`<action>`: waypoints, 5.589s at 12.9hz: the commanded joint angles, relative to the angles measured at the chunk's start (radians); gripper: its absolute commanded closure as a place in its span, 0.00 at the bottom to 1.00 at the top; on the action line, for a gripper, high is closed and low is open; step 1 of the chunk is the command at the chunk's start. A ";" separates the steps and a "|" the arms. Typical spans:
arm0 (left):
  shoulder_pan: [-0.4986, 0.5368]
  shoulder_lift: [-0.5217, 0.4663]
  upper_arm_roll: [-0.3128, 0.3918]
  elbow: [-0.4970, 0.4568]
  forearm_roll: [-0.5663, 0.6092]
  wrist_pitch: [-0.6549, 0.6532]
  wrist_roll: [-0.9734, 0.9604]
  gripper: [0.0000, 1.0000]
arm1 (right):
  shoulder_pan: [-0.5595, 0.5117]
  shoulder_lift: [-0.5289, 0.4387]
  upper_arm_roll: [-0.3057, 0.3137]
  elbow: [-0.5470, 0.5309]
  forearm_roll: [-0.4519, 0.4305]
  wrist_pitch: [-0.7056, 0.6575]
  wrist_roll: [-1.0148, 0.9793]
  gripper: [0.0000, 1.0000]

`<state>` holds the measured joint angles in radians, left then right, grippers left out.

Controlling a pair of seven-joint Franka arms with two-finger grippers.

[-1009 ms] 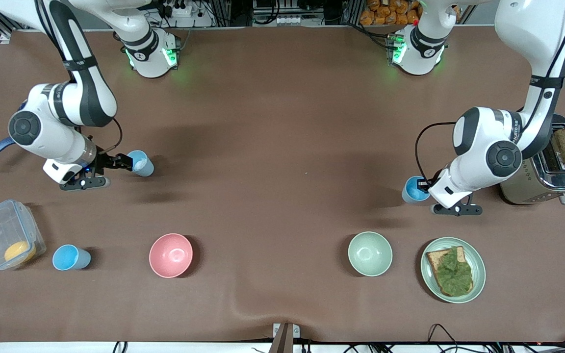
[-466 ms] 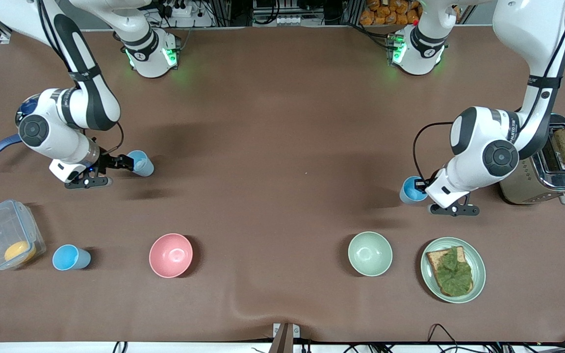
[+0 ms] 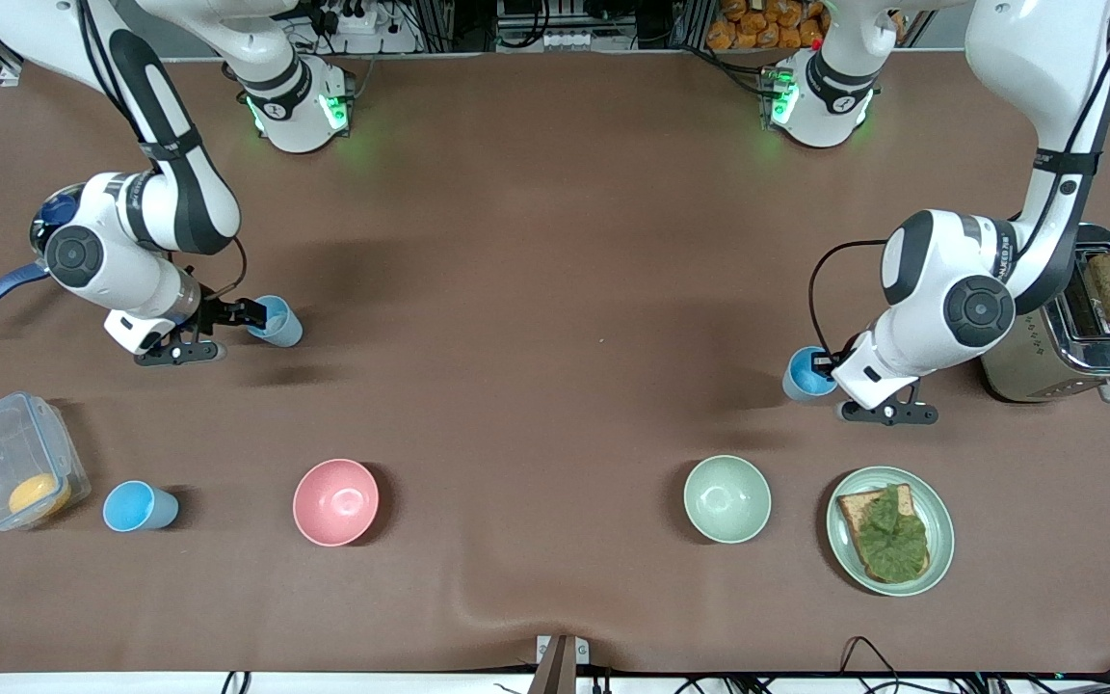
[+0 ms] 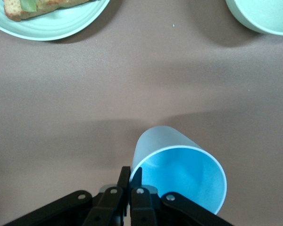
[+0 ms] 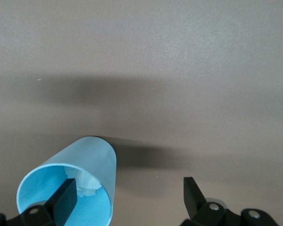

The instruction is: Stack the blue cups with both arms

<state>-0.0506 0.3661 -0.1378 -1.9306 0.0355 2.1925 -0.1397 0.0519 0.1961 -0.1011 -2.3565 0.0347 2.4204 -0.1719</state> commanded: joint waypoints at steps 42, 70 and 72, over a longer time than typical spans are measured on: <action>-0.127 0.069 -0.002 0.309 -0.014 -0.206 -0.236 1.00 | 0.803 0.339 0.017 0.571 0.195 -0.046 1.262 0.00; -0.620 0.105 -0.040 0.173 -0.054 0.107 -0.997 1.00 | 0.072 -0.129 0.011 0.743 0.039 -0.819 0.270 0.00; -0.621 0.109 -0.040 0.171 -0.052 0.118 -0.998 1.00 | 0.074 -0.121 0.012 0.756 0.037 -0.819 0.269 0.00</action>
<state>-0.6681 0.4886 -0.1808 -1.7412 -0.0398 2.2900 -1.1250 0.1360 0.0826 -0.1030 -1.6027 0.0894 1.5983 0.1076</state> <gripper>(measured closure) 0.965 0.000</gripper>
